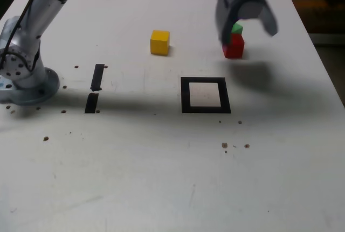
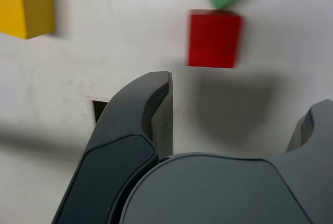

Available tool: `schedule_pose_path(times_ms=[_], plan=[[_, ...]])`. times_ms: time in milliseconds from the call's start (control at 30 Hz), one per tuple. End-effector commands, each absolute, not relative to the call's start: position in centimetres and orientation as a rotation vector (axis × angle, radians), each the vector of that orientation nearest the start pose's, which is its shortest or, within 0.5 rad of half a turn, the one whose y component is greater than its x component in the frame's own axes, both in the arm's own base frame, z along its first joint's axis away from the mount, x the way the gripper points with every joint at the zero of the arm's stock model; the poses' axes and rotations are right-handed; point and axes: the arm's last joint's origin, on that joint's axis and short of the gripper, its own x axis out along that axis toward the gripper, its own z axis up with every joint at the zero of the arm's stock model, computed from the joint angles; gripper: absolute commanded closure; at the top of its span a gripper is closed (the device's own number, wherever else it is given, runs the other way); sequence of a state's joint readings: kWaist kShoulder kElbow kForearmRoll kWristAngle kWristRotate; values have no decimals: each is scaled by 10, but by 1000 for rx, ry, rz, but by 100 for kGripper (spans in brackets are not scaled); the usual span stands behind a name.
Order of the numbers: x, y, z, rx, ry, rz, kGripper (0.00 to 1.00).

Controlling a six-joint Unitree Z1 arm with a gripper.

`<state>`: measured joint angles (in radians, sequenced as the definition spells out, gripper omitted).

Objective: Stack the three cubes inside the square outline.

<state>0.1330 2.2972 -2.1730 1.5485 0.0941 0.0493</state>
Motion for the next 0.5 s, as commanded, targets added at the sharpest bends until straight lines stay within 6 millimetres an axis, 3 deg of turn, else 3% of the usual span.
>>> schedule_pose_path(times_ms=[0,467], plan=[[439,66,270,2,1707,134,13],[441,74,236,-10,1811,125,15]])
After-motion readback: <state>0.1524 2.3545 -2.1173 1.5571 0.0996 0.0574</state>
